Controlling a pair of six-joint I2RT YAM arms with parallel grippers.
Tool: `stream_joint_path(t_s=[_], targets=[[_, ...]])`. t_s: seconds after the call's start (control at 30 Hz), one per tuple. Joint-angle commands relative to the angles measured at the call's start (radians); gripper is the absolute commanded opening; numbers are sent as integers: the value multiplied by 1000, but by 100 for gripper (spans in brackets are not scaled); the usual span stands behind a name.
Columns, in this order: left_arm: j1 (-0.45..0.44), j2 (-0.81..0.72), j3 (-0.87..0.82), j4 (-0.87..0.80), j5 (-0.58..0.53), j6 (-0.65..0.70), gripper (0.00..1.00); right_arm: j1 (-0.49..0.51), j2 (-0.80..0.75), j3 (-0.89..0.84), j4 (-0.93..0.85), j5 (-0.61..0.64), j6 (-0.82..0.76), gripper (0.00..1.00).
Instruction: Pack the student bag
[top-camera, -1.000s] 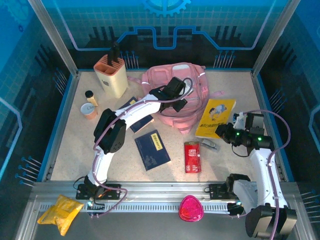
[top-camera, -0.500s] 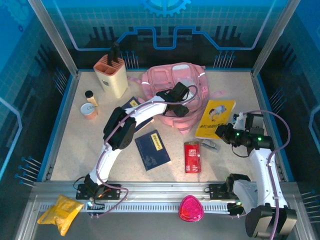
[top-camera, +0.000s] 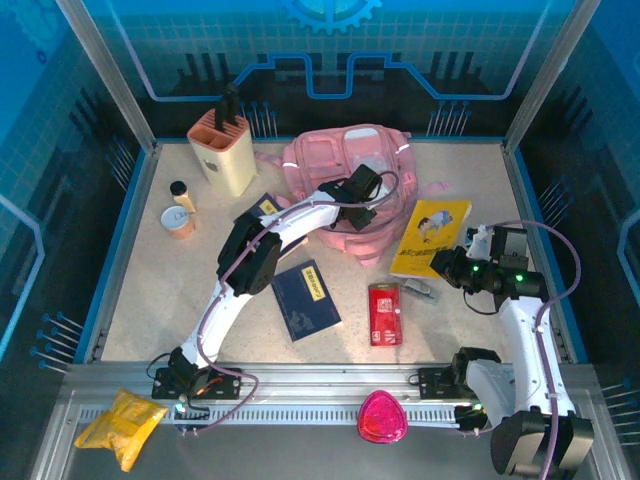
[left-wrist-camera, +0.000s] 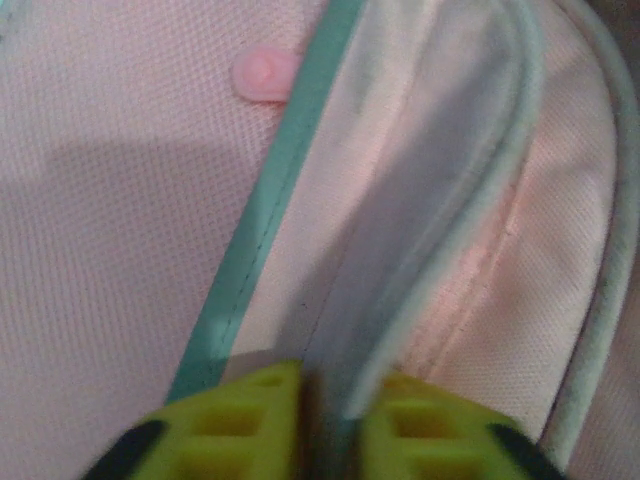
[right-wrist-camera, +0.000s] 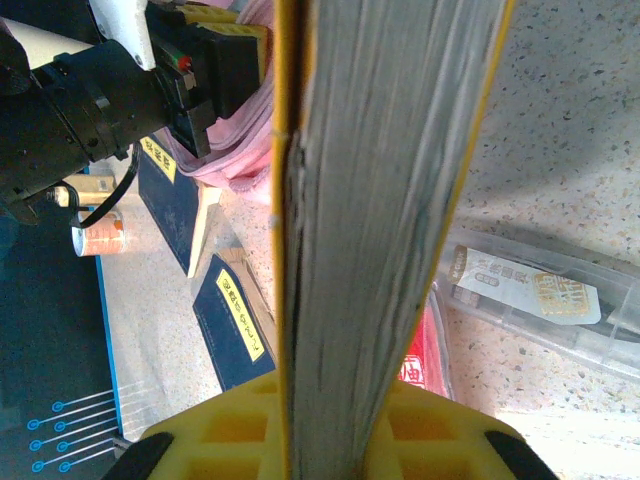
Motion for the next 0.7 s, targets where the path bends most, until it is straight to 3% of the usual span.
stream_joint_path(t_s=[0.0,0.03,0.33,0.67], targets=[[12,-28,-8,7,-35,-11,3,-14,-10,33,37,-26,-7,5],[12,-44,-19,12,-41,-15,0,-14,-8,33,38,-28,-7,5],[10,-232,-112,79,-59,-92,0,-14,-11,59,-5,0,-17,5],[10,-273,-21,68,-119,-121,0,38,53,72,-3,-62,-21,5]])
